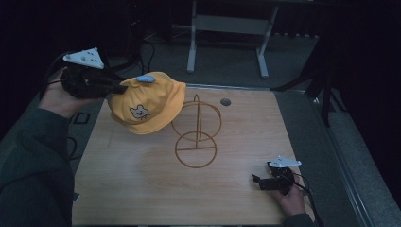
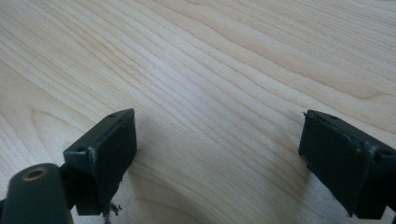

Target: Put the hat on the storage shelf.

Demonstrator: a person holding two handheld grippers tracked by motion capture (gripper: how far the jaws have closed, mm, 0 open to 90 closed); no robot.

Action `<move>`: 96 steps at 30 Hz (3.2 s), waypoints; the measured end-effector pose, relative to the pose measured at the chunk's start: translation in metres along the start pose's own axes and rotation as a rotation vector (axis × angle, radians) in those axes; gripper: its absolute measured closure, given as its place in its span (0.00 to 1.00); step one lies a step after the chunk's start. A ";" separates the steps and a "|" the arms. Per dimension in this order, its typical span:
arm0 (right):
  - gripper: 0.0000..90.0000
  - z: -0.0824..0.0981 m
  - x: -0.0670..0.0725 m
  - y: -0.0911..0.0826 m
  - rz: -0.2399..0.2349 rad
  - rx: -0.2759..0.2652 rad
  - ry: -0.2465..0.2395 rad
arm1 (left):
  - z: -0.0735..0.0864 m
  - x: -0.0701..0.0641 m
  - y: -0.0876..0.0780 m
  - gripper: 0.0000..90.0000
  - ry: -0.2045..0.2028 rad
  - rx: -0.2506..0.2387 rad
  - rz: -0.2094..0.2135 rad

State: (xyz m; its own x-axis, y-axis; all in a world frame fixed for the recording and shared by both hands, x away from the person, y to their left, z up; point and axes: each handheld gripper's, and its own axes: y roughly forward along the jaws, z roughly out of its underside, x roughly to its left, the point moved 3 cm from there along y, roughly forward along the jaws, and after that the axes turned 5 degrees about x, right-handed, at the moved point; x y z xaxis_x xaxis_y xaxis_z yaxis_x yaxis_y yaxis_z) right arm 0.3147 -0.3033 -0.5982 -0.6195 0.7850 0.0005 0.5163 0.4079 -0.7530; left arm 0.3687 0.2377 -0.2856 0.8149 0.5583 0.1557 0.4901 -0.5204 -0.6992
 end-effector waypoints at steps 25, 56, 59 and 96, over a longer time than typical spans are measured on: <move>0.12 0.000 0.000 0.000 -0.001 -0.003 0.002 | -0.036 -0.009 0.023 0.93 0.053 0.006 0.041; 0.12 0.000 0.000 0.000 -0.002 0.003 0.002 | -0.089 -0.040 0.074 0.92 0.148 0.022 0.092; 0.12 0.000 0.000 0.000 -0.002 0.003 0.003 | -0.095 -0.045 0.085 0.92 0.164 0.037 0.102; 0.12 0.000 0.000 0.000 -0.001 -0.003 0.005 | -0.095 -0.066 0.139 0.57 0.159 0.091 0.103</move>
State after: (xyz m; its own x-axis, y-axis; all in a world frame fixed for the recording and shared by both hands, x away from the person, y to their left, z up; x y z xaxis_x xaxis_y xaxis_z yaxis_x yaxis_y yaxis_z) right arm 0.3146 -0.3030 -0.5983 -0.6172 0.7868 0.0046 0.5175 0.4104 -0.7509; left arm 0.4121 0.0666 -0.3264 0.9014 0.3921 0.1837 0.3777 -0.5046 -0.7764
